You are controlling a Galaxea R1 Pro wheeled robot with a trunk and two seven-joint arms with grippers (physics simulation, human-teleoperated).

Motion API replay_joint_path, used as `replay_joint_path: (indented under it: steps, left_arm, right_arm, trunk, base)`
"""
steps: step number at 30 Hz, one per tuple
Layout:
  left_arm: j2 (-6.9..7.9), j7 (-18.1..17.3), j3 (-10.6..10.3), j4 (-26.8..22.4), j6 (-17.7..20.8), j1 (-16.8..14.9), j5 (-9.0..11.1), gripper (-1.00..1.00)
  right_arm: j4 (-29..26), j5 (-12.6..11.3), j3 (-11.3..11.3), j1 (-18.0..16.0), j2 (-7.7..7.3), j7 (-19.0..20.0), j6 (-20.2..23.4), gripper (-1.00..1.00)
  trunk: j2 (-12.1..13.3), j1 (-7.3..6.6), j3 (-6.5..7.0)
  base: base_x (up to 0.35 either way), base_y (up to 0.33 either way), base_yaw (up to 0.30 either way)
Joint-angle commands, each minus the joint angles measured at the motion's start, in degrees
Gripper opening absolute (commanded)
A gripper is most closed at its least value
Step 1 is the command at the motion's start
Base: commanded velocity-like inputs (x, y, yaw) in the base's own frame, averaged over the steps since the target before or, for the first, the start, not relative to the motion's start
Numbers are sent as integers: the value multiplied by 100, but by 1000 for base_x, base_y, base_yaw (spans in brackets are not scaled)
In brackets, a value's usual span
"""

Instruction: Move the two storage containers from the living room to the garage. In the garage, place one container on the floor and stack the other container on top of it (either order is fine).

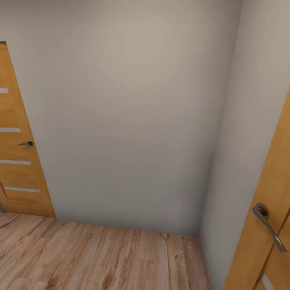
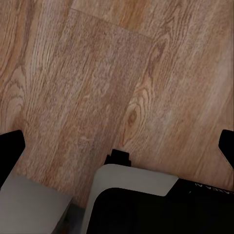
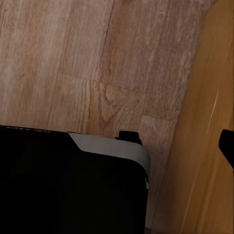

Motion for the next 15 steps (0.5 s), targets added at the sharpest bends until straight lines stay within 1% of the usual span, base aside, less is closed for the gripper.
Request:
replay_joint_path:
  steps: [1, 15]
  left_arm:
    - [-1, 6, 1, 5, -19, -5, 34, 100]
    - [-1, 6, 2, 5, -19, -5, 34, 100]
  right_arm:
    - [17, 7, 42, -9, 2, -3, -29, 100]
    - [20, 15, 36, -9, 12, 3, -27, 100]
  trunk:
    - [-5, 4, -8]
    - [-5, 4, -8]
  base:
    - [321, 0, 0]
    - [321, 0, 0]
